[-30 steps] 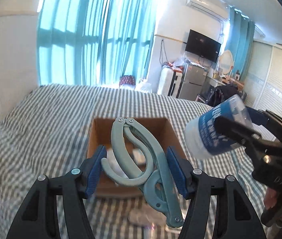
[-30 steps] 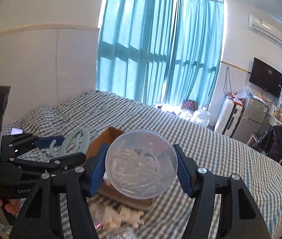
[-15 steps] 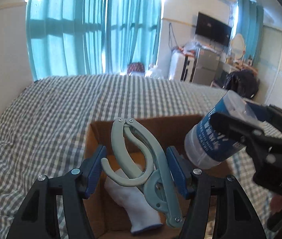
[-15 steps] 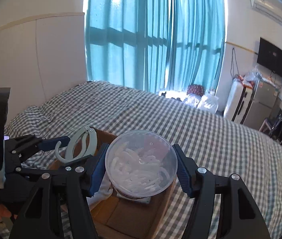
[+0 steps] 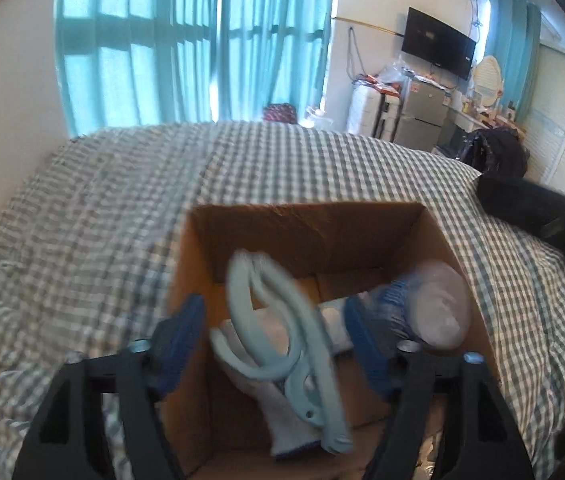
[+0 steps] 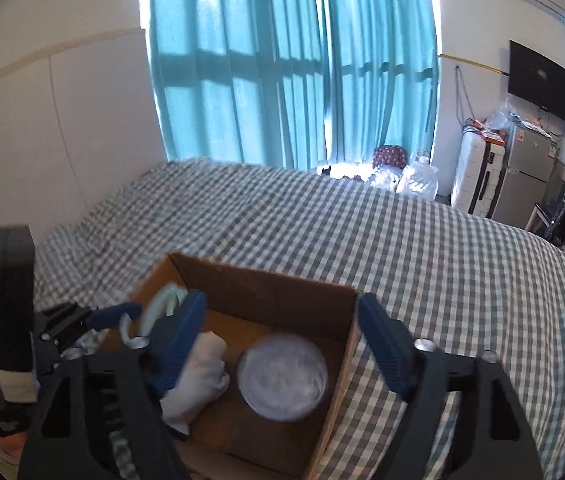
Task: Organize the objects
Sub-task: 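Lower the hanger and floss tub into the box and open both tools, then grasp the toothpaste tube with the left tool while the right tool grasps the foil blister pack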
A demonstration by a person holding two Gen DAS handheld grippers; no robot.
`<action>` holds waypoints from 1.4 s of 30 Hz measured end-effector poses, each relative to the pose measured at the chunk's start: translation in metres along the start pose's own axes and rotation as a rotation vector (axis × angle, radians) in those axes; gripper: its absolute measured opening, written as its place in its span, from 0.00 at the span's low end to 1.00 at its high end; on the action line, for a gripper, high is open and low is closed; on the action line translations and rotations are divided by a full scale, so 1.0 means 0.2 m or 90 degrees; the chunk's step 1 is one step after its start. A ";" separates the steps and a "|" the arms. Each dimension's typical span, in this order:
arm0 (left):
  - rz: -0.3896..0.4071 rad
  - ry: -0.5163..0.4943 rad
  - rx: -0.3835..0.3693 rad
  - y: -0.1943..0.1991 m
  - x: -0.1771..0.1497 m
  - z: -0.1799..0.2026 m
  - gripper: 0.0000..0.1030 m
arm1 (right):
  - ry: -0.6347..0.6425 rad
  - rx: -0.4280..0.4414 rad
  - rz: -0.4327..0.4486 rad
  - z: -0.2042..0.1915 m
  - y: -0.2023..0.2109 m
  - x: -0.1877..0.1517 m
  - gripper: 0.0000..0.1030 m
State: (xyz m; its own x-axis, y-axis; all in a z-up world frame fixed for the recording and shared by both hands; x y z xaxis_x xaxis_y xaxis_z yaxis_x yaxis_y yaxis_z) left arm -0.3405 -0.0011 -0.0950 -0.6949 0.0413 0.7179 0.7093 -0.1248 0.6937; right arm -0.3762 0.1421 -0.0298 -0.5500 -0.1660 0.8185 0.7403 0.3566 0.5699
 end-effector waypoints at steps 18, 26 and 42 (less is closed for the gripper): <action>0.102 0.034 0.090 0.68 -0.09 0.11 0.96 | 0.126 0.009 0.087 0.03 0.81 -0.04 0.89; 0.043 0.055 0.140 0.58 -0.40 0.17 0.96 | 0.171 0.007 0.002 0.08 0.63 -0.39 0.89; -0.097 0.041 0.136 0.18 -1.01 0.26 0.96 | 0.179 0.000 -0.153 0.10 0.30 -0.92 0.89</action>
State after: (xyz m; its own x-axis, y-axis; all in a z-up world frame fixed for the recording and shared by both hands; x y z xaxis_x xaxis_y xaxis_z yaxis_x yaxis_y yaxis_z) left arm -0.1693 0.0370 -0.2121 -0.7969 -0.0210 0.6038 0.5999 0.0905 0.7949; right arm -0.2386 0.2113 -0.1476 -0.5805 -0.4917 0.6491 0.6028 0.2764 0.7485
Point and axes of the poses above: each gripper's, at about its wrist camera, not at the fingertips, and y roughly against the way its jaws point, z to its right, x to its top, the point moved 3 cm from there along -y, roughly the way its jaws point, and after that the axes turned 1 degree about -x, right-handed, at the moved point
